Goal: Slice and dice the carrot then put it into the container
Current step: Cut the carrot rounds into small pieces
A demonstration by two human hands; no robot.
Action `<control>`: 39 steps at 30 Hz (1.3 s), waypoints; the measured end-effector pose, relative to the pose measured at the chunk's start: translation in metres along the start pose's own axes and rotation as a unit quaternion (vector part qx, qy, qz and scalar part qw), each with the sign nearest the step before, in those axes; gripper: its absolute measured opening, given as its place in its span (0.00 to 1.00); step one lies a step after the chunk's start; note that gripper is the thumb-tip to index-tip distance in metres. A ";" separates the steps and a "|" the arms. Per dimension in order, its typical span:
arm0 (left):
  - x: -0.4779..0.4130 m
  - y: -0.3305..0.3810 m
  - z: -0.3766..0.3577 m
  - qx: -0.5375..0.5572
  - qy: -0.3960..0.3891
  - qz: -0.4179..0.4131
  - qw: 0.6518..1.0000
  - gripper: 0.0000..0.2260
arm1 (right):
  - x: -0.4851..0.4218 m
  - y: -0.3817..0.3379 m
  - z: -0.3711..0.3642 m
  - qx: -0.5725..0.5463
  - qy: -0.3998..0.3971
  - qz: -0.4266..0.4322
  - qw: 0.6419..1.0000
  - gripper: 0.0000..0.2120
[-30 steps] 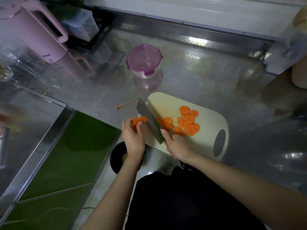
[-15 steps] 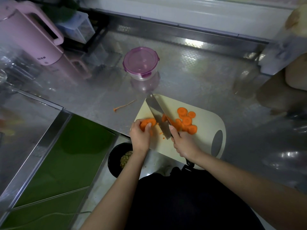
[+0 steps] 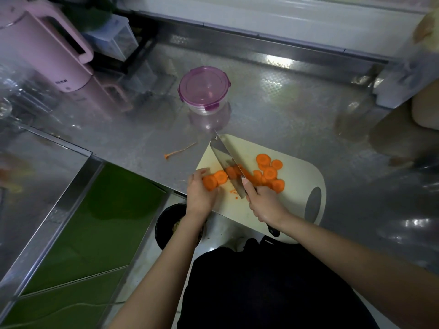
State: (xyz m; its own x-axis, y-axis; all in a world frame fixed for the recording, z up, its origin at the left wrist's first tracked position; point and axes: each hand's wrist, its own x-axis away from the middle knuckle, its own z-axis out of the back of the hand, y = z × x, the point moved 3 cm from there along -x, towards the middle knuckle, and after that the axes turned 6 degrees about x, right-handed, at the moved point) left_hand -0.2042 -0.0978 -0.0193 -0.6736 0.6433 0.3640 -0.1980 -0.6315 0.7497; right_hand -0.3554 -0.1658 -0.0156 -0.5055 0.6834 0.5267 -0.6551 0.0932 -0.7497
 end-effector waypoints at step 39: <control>-0.022 0.014 -0.003 -0.039 -0.043 0.005 0.998 0.09 | -0.002 -0.001 -0.001 0.016 0.012 0.007 1.000 0.25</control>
State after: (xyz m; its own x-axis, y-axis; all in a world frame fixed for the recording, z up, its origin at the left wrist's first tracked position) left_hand -0.1944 -0.1215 -0.0184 -0.6133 0.6692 0.4195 -0.2486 -0.6677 0.7017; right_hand -0.3530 -0.1664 -0.0159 -0.5010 0.7019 0.5063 -0.6660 0.0610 -0.7435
